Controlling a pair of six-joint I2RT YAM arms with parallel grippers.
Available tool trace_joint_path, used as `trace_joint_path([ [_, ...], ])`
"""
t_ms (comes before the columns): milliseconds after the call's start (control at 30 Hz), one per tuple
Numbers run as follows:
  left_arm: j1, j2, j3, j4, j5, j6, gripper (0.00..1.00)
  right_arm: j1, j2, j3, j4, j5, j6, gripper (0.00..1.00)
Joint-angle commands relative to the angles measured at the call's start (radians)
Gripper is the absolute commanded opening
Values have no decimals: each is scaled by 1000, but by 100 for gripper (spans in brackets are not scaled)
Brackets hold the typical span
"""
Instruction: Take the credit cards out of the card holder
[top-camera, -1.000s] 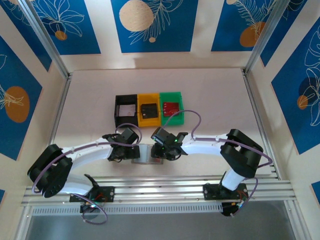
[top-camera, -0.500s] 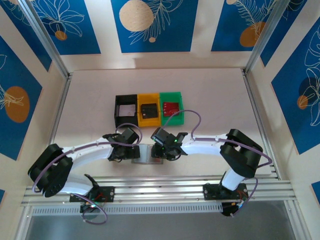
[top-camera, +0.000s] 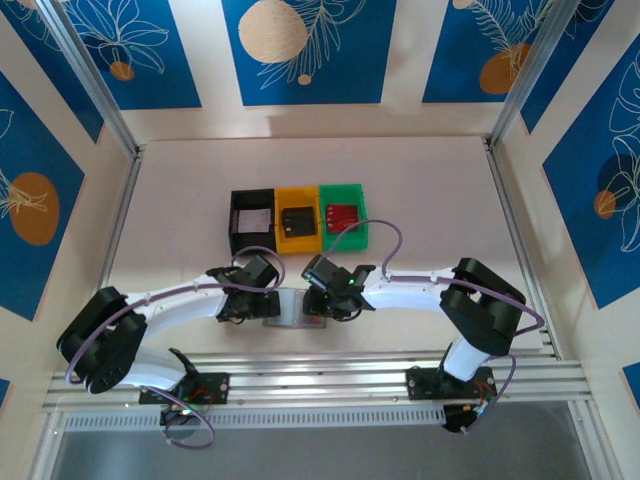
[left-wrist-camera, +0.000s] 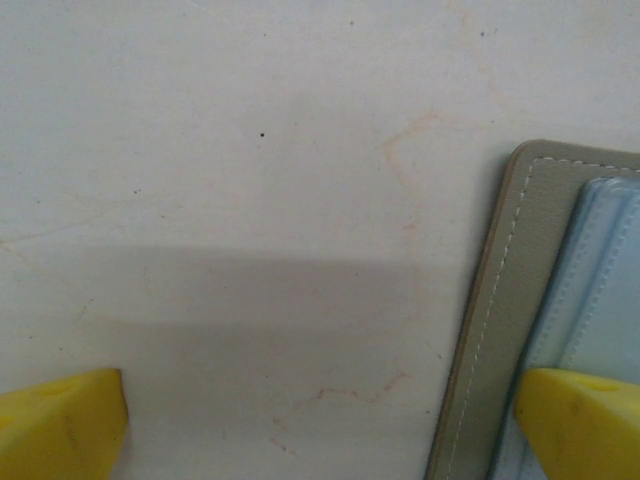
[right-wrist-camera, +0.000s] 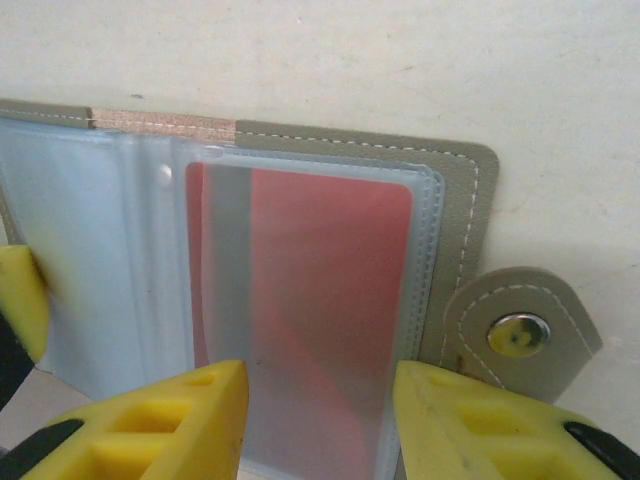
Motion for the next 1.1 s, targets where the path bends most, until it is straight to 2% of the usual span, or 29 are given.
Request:
trace_joint_path([
  [0,-43,119,-75,174,234,-22,100,3,26,-15,-5,12,8,44],
  [167,-47,125,-72,175,237,-20,100,3,28,-20,31,-24,1,44],
  [567,-50,131,-54,161,237,-12,100,-5,-6,-11,-42,47,10,44],
  [1067,-54,139,-41,151,237,-8,100,-24,-19,2,-61,28,-28,43],
])
